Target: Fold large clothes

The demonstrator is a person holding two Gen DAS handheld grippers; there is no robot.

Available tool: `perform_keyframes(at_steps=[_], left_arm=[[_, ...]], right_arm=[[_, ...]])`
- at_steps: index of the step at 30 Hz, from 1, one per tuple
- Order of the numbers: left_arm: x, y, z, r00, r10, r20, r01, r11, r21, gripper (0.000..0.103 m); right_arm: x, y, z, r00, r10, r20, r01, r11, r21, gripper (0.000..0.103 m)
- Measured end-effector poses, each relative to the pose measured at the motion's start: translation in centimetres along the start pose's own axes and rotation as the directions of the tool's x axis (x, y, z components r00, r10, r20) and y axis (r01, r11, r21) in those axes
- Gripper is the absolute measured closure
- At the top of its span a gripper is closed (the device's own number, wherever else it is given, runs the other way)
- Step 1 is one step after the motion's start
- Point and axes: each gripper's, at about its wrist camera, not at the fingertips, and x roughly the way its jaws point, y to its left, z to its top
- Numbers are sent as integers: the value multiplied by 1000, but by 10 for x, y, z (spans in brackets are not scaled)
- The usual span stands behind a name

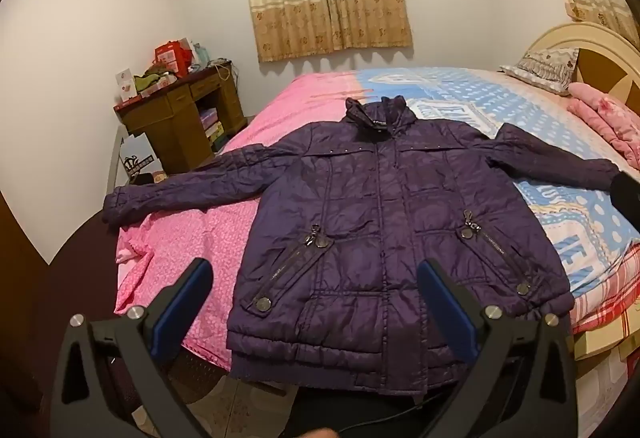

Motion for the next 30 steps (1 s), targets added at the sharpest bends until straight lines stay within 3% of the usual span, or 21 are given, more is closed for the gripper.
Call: perform_keyframes(at_steps=[13, 30], left_arm=[[-9, 0, 3, 997, -62, 39, 62, 998, -20, 0], [-7, -1, -1, 997, -72, 28, 72, 997, -21, 0]], right_arm=[[0, 0, 0, 1000, -8, 7, 8, 1000, -16, 25], [2, -1, 0, 1000, -8, -4, 8, 1000, -13, 25]])
